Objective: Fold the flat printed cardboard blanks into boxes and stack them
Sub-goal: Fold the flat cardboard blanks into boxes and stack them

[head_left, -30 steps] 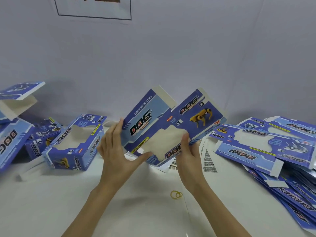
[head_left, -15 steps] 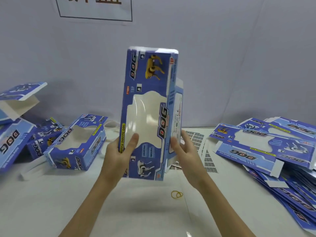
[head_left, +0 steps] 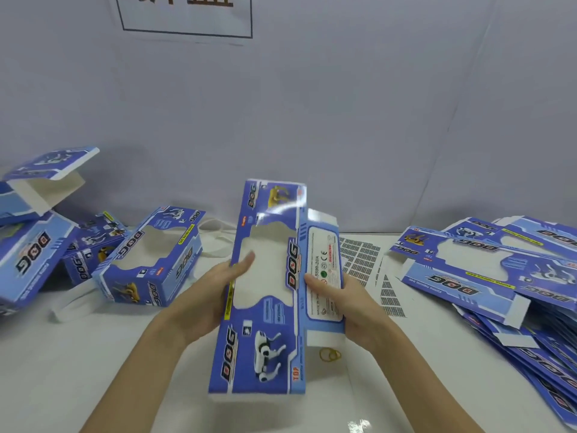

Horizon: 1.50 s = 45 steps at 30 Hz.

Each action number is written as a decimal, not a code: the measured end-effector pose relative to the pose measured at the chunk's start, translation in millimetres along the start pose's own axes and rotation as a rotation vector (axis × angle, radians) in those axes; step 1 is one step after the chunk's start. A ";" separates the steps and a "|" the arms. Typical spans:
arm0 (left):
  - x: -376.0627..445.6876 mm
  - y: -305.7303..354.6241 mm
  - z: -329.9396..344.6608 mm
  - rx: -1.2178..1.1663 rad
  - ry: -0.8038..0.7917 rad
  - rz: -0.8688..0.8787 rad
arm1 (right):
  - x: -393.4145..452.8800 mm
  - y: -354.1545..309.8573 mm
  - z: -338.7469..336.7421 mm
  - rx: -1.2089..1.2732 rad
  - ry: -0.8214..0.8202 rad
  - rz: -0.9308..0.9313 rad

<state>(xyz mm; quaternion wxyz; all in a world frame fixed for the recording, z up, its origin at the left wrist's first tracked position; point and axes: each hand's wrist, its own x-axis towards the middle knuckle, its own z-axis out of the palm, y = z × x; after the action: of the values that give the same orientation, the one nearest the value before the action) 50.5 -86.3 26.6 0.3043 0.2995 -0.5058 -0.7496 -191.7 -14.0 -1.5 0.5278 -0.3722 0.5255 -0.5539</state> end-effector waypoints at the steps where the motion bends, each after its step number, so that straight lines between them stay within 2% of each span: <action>1: 0.0 -0.5 -0.8 -0.079 -0.006 0.019 | -0.5 2.7 1.0 -0.023 -0.028 0.042; 4: 6.3 -7.2 -3.3 -0.174 0.104 0.038 | -1.7 4.5 4.0 -0.063 -0.145 0.109; 6: 12.1 -14.3 -6.8 -0.155 0.107 0.031 | -0.3 1.3 4.8 -0.021 -0.172 0.079; 12: 20.0 -26.4 -5.1 0.116 -0.033 -0.032 | -3.6 -1.5 17.4 -0.010 -0.052 -0.185; 16: 24.6 -32.6 6.4 0.281 0.071 0.105 | -5.3 4.3 23.4 0.033 -0.023 -0.322; 20: 25.7 -35.8 9.7 0.300 0.108 0.206 | -2.7 5.9 21.3 0.023 0.036 -0.296; 22: 26.2 -35.2 10.0 0.319 0.145 0.236 | -2.1 5.3 20.0 -0.051 0.035 -0.312; 24: 26.7 -33.6 10.7 0.312 0.287 0.313 | -2.1 5.4 17.7 -0.219 0.090 -0.383; 27: 31.1 -30.5 3.1 0.295 0.536 0.498 | -2.8 8.8 17.7 -0.599 0.171 -0.641; 29: 31.5 -26.0 -0.8 0.259 0.533 0.557 | -4.9 11.8 23.6 -0.715 0.089 -0.699; 31: 30.1 -22.7 -2.4 0.164 0.437 0.597 | -9.6 10.4 32.5 -0.651 -0.006 -0.611; 34: 30.1 -22.3 -3.4 0.174 0.406 0.670 | -14.1 0.5 37.1 -0.341 -0.155 -0.347; 35: 31.4 -23.2 -3.5 0.194 0.401 0.661 | -16.0 -1.7 32.1 -0.240 -0.248 -0.294; 37: 32.0 -23.3 -1.2 0.160 0.379 0.544 | -9.4 -3.9 24.1 -0.030 -0.312 -0.154; 40: 32.0 -25.2 0.5 -0.010 0.266 0.353 | -7.8 0.9 24.4 0.239 -0.305 0.027; 43: 32.4 -23.6 -6.2 -0.067 0.270 0.386 | -6.6 8.7 19.4 0.240 -0.280 0.113; 45: 30.7 -18.9 -10.6 -0.114 0.272 0.383 | -0.3 6.9 15.5 0.284 -0.231 0.052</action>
<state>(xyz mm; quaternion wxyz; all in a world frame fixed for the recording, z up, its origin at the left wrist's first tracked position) 36.1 -110.0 1.2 0.5227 0.2786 -0.4646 -0.6583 -175.3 -15.9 -5.6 0.6460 -0.3414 0.3873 -0.5622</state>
